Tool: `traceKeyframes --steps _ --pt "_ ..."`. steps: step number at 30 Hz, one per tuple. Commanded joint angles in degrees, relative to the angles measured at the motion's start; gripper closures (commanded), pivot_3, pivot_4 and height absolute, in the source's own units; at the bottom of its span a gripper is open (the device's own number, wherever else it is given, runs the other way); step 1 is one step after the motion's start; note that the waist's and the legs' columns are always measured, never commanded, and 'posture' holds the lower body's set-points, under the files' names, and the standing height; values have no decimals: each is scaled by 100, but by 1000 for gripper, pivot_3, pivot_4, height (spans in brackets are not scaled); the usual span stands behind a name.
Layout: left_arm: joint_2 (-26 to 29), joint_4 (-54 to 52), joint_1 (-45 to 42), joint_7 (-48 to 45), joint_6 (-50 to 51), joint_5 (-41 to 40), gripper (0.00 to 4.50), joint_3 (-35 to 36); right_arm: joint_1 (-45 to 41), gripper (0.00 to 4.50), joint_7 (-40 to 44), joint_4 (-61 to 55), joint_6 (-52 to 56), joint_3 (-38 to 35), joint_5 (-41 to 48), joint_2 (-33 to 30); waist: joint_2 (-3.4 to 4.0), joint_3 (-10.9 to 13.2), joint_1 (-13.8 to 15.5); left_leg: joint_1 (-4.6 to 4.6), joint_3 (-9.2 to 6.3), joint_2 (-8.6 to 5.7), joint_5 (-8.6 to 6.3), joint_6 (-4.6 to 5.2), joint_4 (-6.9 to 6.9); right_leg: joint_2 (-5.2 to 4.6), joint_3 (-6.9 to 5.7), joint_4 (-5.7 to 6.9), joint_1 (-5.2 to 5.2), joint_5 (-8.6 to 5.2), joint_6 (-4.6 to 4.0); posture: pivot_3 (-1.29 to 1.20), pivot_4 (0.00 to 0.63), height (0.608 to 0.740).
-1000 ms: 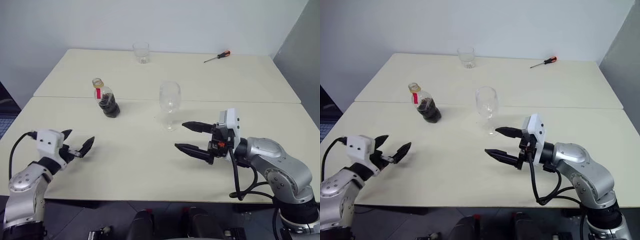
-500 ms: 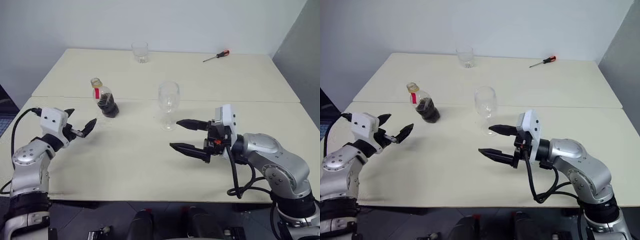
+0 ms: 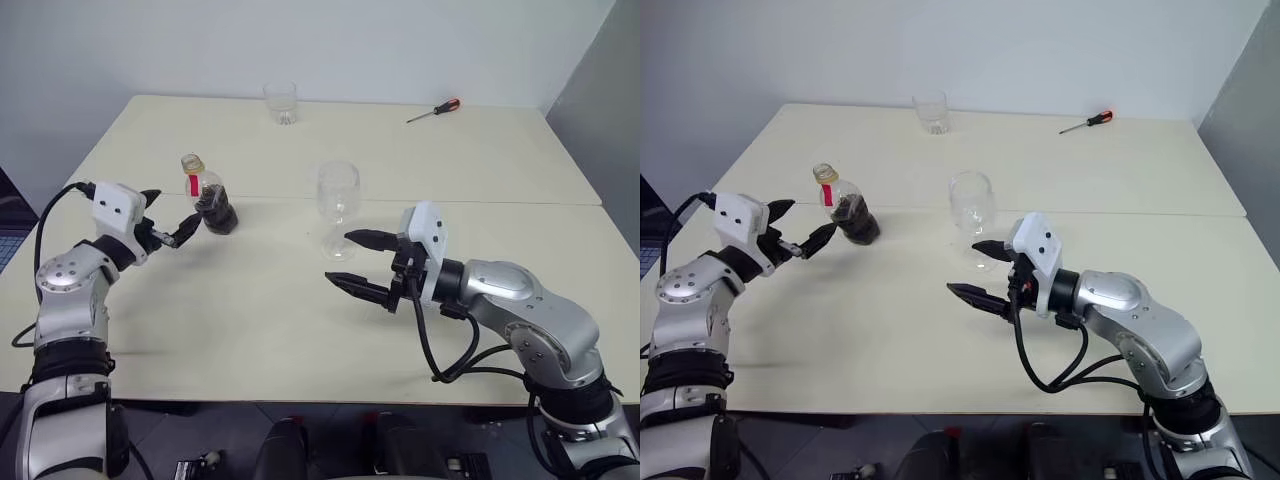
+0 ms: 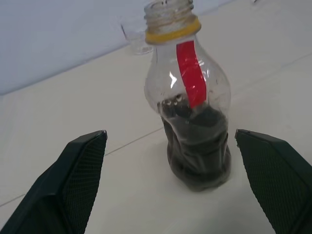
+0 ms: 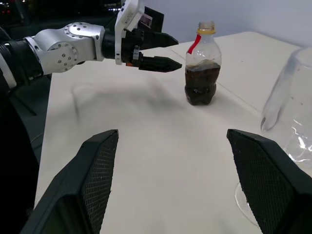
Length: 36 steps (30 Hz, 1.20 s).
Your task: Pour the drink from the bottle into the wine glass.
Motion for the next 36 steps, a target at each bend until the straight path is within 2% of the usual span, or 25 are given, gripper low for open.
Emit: traceKeyframes --steps 1,13,27,36 --pt "38 176 -241 -120 -240 54 0 -71 -188 701 -208 -57 166 5 6 155 0 0 0 -3 2 0 0 0 0 0 2 1 -6 0 0 0 150 740" --pt "8 1563 -1080 -292 -744 324 0 -345 -493 701 -583 216 527 46 -26 712 -1 0 -10 -4 6 -3 0 1 2 4 -2 14 -14 1 -1 0 150 740" --pt "-440 2773 -1761 -221 -942 506 0 -452 -536 701 -704 271 615 -17 1 844 -3 0 -12 -5 7 -5 0 1 7 5 -4 25 -18 1 -1 0 150 740" --pt "-578 3282 -2155 157 -1109 690 0 -453 -574 701 -779 252 702 -27 4 907 -3 0 -12 -4 8 -5 0 1 8 6 -5 30 -19 1 -1 0 150 740"
